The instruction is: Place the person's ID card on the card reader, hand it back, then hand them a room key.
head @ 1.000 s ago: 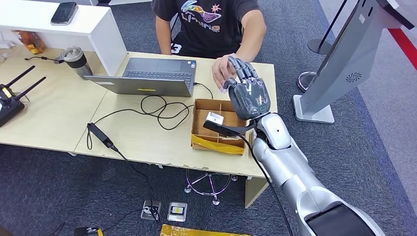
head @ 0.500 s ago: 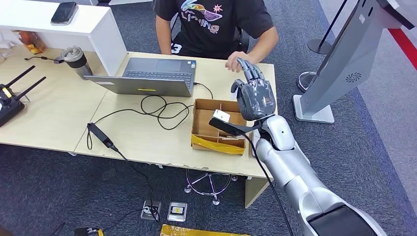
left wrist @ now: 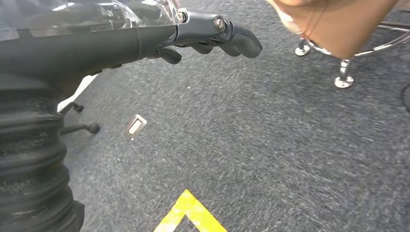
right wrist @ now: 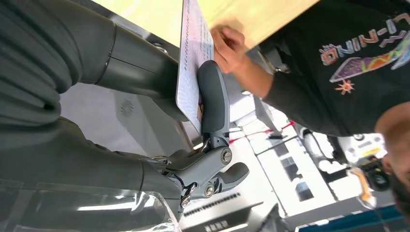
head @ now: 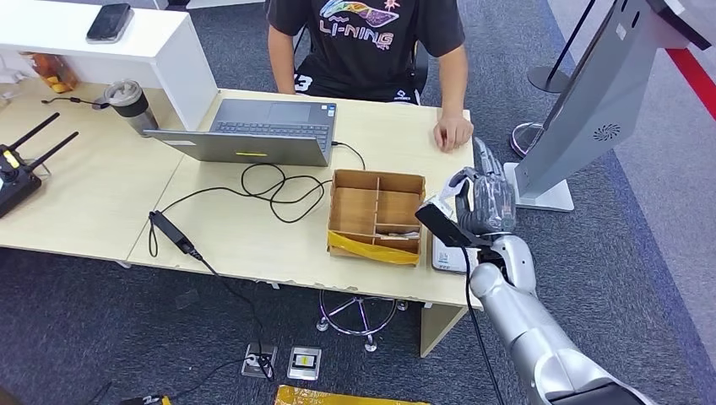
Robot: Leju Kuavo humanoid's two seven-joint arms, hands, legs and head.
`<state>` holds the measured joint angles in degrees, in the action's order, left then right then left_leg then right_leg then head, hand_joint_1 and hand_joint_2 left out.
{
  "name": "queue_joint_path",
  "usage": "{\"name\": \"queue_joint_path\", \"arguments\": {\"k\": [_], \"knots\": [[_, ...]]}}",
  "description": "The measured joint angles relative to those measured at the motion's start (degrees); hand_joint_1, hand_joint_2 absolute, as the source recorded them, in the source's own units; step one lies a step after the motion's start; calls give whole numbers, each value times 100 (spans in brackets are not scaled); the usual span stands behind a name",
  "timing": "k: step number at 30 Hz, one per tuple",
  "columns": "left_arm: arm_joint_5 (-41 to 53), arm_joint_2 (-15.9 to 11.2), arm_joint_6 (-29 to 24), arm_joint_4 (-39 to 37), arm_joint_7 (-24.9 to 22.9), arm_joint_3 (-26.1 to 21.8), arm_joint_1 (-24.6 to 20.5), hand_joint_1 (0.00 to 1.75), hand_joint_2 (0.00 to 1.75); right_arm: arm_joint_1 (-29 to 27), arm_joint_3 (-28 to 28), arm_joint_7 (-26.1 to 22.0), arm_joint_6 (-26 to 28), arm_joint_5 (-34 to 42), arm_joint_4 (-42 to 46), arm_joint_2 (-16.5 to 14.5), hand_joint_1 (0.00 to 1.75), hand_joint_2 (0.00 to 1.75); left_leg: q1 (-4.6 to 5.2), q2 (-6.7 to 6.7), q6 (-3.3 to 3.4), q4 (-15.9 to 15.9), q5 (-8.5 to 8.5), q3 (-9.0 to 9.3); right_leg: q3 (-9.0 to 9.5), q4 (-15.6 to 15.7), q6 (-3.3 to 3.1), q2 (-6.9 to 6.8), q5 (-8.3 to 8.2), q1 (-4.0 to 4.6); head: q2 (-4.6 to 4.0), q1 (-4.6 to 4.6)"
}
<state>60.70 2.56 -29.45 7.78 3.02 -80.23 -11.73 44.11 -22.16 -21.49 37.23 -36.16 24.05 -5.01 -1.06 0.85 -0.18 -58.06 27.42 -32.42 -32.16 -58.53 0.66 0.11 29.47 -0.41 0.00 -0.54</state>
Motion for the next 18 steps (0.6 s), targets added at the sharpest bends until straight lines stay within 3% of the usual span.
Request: {"name": "queue_joint_path", "arguments": {"k": [18], "knots": [[102,-5,-97,-7,-199,-121,-29,0,175,-673,297,-101,-120,435,-144,5,175,175,0,0,0,0,0,-2,1,0,0,0,0,0,0,1]]}}
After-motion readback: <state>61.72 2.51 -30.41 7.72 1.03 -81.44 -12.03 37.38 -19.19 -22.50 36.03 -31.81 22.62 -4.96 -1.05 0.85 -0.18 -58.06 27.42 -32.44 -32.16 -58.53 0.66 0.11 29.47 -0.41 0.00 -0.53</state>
